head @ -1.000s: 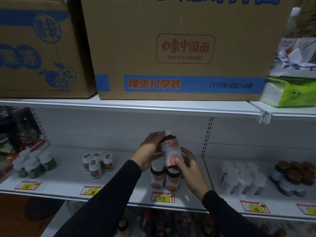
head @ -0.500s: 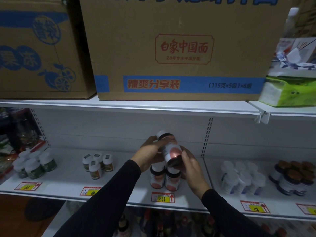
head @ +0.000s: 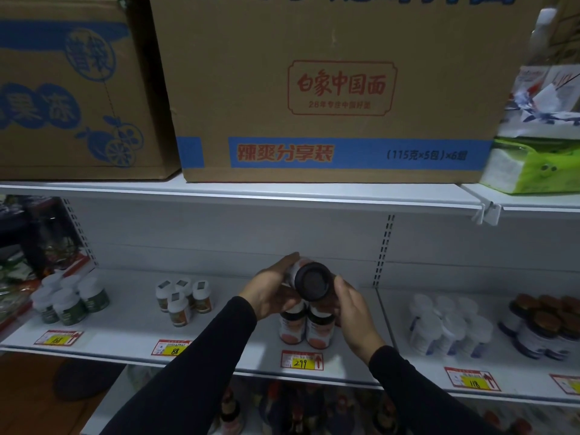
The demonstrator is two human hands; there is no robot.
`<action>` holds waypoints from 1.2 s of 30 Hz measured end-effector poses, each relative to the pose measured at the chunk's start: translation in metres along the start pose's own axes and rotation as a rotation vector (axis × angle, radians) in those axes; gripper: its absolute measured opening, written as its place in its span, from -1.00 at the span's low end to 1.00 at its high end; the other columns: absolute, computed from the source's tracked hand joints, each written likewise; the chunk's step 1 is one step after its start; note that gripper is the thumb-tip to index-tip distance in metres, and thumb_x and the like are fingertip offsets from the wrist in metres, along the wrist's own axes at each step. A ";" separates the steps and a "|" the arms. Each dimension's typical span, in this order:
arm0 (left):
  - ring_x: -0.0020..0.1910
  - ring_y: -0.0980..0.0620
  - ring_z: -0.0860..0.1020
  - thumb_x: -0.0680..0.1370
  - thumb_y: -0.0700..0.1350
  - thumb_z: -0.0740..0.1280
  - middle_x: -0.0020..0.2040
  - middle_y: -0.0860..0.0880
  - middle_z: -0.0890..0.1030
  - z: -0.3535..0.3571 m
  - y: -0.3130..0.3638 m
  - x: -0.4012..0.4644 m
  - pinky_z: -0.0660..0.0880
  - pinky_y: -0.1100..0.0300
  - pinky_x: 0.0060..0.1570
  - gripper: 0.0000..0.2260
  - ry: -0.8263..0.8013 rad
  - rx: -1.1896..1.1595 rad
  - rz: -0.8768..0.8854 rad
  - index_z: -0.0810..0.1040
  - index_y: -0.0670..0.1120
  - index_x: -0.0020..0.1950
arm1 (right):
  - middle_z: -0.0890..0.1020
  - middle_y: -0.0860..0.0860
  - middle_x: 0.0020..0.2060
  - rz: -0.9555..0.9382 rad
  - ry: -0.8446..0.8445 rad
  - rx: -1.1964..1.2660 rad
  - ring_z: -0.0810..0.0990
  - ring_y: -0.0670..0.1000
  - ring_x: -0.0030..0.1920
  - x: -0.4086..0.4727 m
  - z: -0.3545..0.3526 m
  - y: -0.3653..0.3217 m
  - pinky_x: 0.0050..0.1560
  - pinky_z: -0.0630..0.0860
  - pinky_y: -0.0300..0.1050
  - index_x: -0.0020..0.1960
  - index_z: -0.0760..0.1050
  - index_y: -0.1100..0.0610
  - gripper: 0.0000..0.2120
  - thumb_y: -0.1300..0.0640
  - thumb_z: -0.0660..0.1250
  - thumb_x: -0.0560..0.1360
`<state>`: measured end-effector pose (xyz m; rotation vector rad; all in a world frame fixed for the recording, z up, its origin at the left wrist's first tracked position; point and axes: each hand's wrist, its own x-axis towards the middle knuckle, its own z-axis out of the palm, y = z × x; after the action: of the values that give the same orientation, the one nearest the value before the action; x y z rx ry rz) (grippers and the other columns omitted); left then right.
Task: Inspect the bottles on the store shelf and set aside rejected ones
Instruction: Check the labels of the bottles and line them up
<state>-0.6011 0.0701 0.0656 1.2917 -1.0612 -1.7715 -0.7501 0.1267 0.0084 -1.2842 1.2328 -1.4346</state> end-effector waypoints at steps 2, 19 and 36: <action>-0.34 0.00 0.66 0.41 0.14 0.48 -0.21 -0.11 0.68 -0.002 -0.002 0.001 0.55 0.24 -0.38 -0.53 -0.023 0.032 0.096 0.58 -0.18 0.11 | 0.70 -0.02 0.04 -0.003 -0.019 -0.045 0.64 -0.01 0.13 -0.001 -0.002 0.001 0.25 0.51 0.10 0.12 0.62 -0.02 -0.52 -0.29 0.10 0.52; 0.25 0.21 0.48 0.34 -0.23 0.55 0.29 0.13 0.51 -0.003 -0.009 -0.003 0.46 0.33 0.23 -0.31 -0.170 0.641 0.692 0.39 0.16 0.37 | 0.49 -0.12 0.32 -0.143 -0.020 -0.313 0.48 -0.08 0.33 0.008 -0.014 0.011 0.31 0.48 0.07 0.42 0.30 -0.23 -0.31 -0.01 0.52 0.38; 0.05 0.02 0.58 0.41 -0.05 0.51 0.09 0.04 0.59 -0.016 0.017 0.024 0.58 0.14 -0.01 -0.62 0.183 0.431 0.647 0.49 0.06 0.17 | 0.37 -0.03 0.26 -0.188 0.143 -0.535 0.39 -0.14 0.24 0.013 -0.031 0.029 0.12 0.30 -0.51 0.44 0.33 -0.03 -0.40 0.00 0.46 0.47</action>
<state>-0.5907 0.0382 0.0681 1.1369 -1.5860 -0.9566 -0.7832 0.1136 -0.0175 -1.7119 1.7069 -1.3930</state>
